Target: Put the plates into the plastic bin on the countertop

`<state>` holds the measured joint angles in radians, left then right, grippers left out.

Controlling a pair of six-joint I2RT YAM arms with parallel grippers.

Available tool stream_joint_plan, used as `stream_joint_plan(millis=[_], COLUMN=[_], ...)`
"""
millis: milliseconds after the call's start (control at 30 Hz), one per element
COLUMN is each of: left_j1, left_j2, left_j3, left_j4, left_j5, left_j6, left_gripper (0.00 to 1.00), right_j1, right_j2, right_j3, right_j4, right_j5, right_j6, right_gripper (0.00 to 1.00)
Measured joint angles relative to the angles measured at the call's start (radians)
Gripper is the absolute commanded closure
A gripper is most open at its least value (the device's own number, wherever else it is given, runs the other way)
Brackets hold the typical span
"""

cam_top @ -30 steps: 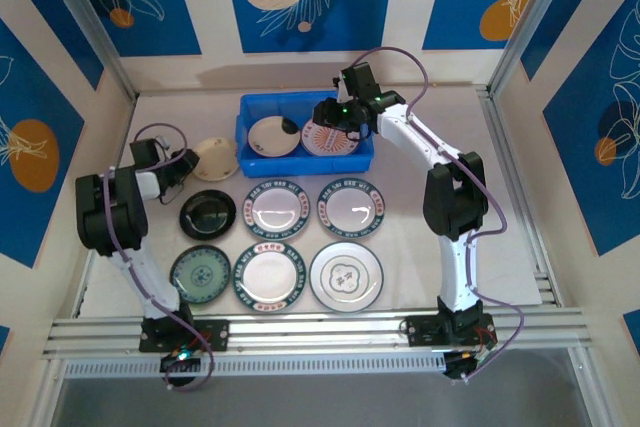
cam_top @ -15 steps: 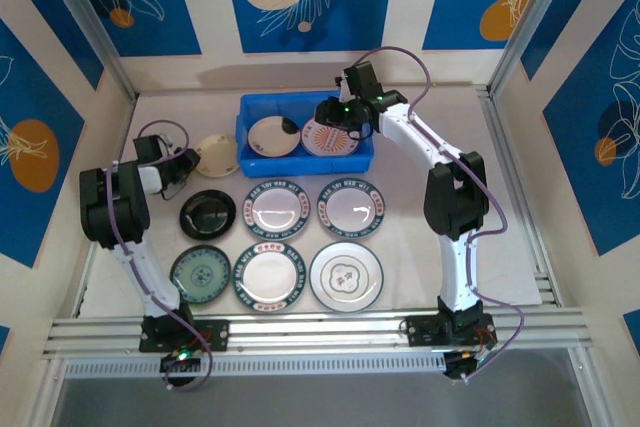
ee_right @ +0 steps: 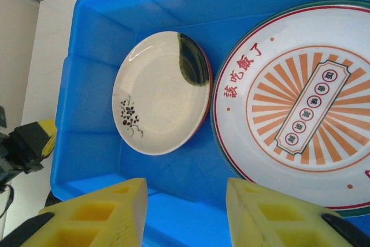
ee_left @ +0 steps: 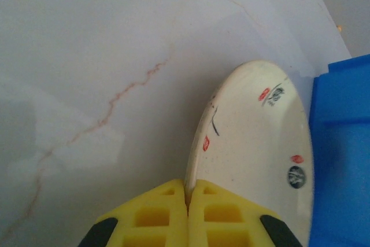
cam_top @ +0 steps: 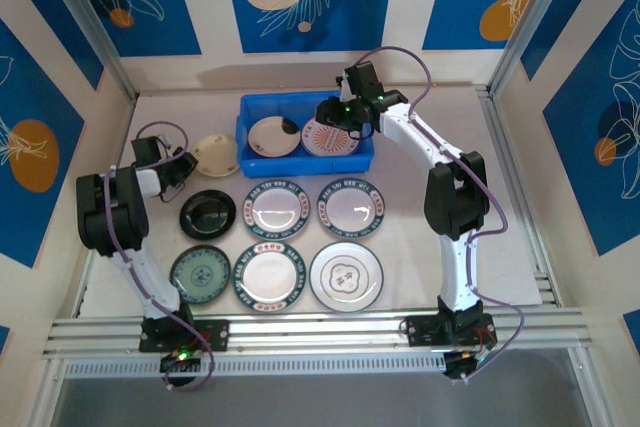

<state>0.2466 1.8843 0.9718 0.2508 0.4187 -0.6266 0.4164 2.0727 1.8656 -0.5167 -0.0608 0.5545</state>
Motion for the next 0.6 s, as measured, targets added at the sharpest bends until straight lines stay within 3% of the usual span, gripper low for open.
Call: stream_joint_plan(millis=[367,600], left_j1=[0.005,-0.021], left_j2=[-0.416,-0.509], left_j3=[0.123,0.234], left_j4=[-0.311,-0.445], left_j5=[-0.158,-0.061], left_j6=[0.129,0.139], left_gripper=[1.00,1.00], right_j1=[0.000,-0.005], right_j2=[-0.082,-0.183], right_j3=[-0.048,-0.103], right_j4=[0.025,0.135], right_j5=[-0.042,-0.212], right_j6=[0.005,0.060], right_gripper=[0.59,0.54])
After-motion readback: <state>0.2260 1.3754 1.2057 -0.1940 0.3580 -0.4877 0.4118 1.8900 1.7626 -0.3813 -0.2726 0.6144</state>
